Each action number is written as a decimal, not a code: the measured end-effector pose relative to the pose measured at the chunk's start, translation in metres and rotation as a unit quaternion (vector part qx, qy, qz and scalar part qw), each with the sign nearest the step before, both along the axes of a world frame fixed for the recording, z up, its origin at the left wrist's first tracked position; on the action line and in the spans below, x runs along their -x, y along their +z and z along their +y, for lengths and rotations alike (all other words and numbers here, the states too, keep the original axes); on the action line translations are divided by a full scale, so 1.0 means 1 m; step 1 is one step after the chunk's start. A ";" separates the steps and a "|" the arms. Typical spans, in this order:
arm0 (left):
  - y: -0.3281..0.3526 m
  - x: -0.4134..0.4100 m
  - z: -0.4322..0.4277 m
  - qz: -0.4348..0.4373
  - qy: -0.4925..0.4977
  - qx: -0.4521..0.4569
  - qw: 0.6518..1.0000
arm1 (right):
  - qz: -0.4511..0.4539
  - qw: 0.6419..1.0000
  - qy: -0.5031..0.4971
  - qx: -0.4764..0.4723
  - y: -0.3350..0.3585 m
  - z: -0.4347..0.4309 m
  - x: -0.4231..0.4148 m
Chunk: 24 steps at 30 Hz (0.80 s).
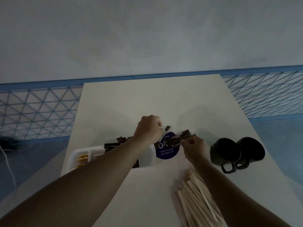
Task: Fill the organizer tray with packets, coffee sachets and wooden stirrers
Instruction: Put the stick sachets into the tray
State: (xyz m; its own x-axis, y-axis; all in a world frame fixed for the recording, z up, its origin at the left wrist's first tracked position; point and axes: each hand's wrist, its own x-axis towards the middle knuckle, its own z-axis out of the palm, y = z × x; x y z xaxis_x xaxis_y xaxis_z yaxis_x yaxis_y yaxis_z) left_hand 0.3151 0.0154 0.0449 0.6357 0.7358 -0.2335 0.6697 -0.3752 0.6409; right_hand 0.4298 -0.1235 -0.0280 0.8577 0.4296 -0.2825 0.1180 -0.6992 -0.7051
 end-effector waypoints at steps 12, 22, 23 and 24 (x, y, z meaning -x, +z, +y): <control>-0.040 -0.049 -0.012 0.202 -0.029 0.018 0.979 | 0.018 0.998 -0.041 0.046 -0.019 0.015 -0.021; -0.064 -0.075 -0.015 0.155 -0.046 -0.028 0.986 | 0.012 0.998 -0.033 0.058 -0.025 0.019 -0.036; -0.065 -0.077 -0.016 0.148 -0.048 -0.031 0.987 | 0.014 0.998 -0.031 0.056 -0.024 0.019 -0.036; -0.066 -0.080 -0.017 0.142 -0.050 -0.035 0.988 | 0.014 0.998 -0.028 0.055 -0.024 0.018 -0.037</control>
